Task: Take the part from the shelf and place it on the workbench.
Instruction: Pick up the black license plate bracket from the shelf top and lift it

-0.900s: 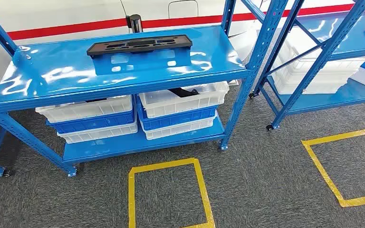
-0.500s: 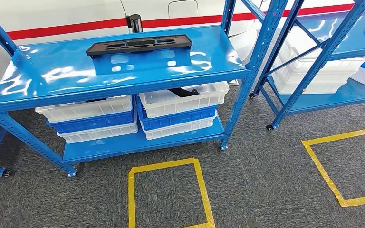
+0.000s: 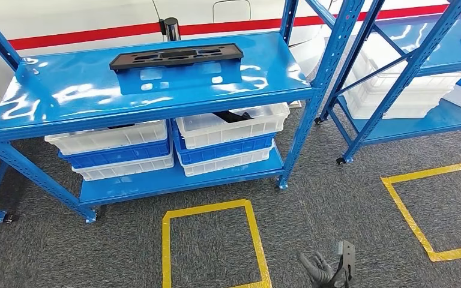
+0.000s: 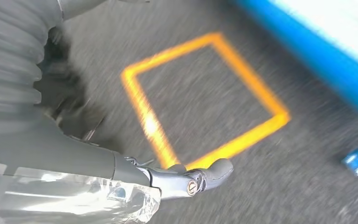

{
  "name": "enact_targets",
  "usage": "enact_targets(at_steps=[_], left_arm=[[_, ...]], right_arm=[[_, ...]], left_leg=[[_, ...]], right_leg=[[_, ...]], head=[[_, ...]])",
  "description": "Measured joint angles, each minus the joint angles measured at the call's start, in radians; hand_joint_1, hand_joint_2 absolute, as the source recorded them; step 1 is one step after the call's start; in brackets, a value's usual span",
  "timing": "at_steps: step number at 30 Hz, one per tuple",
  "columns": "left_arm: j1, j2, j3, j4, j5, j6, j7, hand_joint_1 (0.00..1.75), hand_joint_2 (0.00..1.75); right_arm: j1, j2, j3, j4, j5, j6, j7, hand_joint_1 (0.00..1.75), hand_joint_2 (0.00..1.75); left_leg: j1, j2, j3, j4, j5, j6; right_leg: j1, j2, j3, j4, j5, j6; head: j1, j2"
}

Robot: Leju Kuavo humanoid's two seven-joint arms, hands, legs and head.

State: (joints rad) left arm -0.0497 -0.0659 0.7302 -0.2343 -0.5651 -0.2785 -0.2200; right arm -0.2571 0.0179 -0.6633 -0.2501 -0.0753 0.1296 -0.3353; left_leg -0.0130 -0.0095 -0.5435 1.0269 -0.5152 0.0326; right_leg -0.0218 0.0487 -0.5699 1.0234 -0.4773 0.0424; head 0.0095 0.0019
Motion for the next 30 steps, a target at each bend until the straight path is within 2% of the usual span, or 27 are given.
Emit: enact_targets(at_steps=[16,23,27,30], left_arm=[[0.000,0.001,0.038,0.005,0.005,0.000,-0.002,0.00,0.00],[0.000,0.002,0.041,0.005,0.005,0.000,-0.004,0.00,0.00],[-0.001,0.003,0.041,0.005,-0.012,0.000,-0.006,0.00,0.00],[-0.001,0.005,0.041,0.005,-0.034,0.000,-0.002,0.00,0.00]], right_arm=[[-0.128,0.069,-0.135,-0.081,-0.438,0.397,0.097,0.00,1.75],[-0.142,0.081,-0.154,-0.096,-0.528,0.470,0.122,0.00,1.75],[-0.140,0.102,-0.129,-0.153,-0.660,0.547,0.149,0.00,1.75],[-0.103,0.130,-0.024,-0.311,-0.719,0.551,0.124,0.00,1.75]], left_leg=[[0.000,0.000,0.001,0.000,0.001,0.001],[0.000,0.000,0.000,0.000,0.001,0.001],[0.000,0.000,0.000,0.000,0.001,0.001],[0.000,-0.001,0.001,0.000,0.001,0.001]], right_leg=[[0.000,-0.001,0.000,0.000,0.000,0.000],[0.000,-0.001,0.000,0.000,0.000,0.000],[0.000,-0.001,-0.001,0.000,0.000,0.000],[0.000,-0.001,-0.001,0.000,0.000,0.000]], head=[[0.000,0.000],[0.000,0.000],[0.000,0.000],[0.000,0.000]])
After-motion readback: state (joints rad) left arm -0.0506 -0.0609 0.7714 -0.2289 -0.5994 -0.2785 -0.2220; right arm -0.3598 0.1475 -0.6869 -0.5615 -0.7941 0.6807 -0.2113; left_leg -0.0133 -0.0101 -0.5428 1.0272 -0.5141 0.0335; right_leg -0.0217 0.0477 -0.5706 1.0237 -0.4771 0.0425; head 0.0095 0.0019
